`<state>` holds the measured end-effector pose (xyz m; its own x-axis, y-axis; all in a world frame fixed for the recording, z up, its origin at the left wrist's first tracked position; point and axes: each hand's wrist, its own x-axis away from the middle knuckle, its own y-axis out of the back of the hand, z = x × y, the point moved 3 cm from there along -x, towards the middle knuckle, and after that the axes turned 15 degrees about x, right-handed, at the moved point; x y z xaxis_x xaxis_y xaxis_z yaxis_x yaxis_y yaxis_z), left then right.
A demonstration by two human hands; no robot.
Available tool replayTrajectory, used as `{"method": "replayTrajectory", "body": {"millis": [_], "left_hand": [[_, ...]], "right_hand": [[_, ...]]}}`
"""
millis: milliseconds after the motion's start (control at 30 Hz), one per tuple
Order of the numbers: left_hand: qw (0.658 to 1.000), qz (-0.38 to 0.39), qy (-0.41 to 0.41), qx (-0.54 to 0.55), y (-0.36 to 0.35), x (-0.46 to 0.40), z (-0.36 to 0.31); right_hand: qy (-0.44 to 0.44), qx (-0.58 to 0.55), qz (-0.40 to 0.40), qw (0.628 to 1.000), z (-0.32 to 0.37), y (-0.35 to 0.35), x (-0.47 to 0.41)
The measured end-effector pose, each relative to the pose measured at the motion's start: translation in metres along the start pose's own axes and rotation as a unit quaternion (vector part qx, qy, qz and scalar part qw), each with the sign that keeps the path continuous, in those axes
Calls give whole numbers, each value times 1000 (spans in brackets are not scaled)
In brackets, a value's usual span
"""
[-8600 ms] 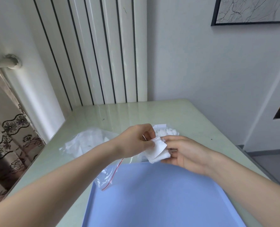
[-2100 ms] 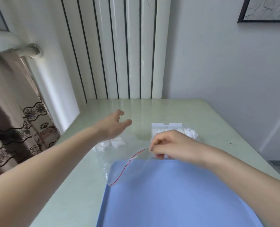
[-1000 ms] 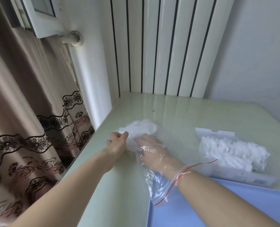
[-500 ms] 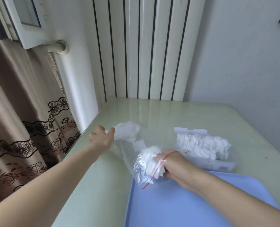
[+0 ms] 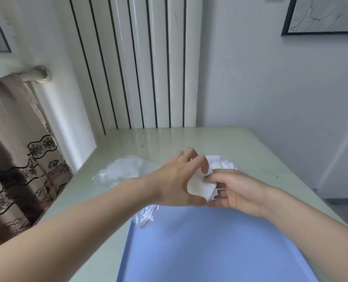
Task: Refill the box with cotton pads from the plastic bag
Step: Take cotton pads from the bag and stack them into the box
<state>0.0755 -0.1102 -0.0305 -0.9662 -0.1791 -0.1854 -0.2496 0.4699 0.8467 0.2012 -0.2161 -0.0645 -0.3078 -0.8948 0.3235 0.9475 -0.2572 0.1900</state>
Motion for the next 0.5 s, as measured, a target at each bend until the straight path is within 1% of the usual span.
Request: {"method": "replayTrajectory", "body": {"millis": [100,167,267,400,500], "left_hand": [[998,-10,-38,-55,-7,0,5],[997,-26,-49,-60,-10,0,10],[997,-47,-51,-41,-11,-1,12],[995,-78,-60,-27,-10,-5,11],[994,-90,-61,33,-5,-8,12]], "right_hand": [[5,-28,-12,1000,-1,4,3],[-5,-58,-7,998,-3,3,4],[-19,-101,-5,995,-5,1,1],[-16,-153,-11,988,-3,-2,-5],[-15,-147,-46,988,-4,-1,-10]]}}
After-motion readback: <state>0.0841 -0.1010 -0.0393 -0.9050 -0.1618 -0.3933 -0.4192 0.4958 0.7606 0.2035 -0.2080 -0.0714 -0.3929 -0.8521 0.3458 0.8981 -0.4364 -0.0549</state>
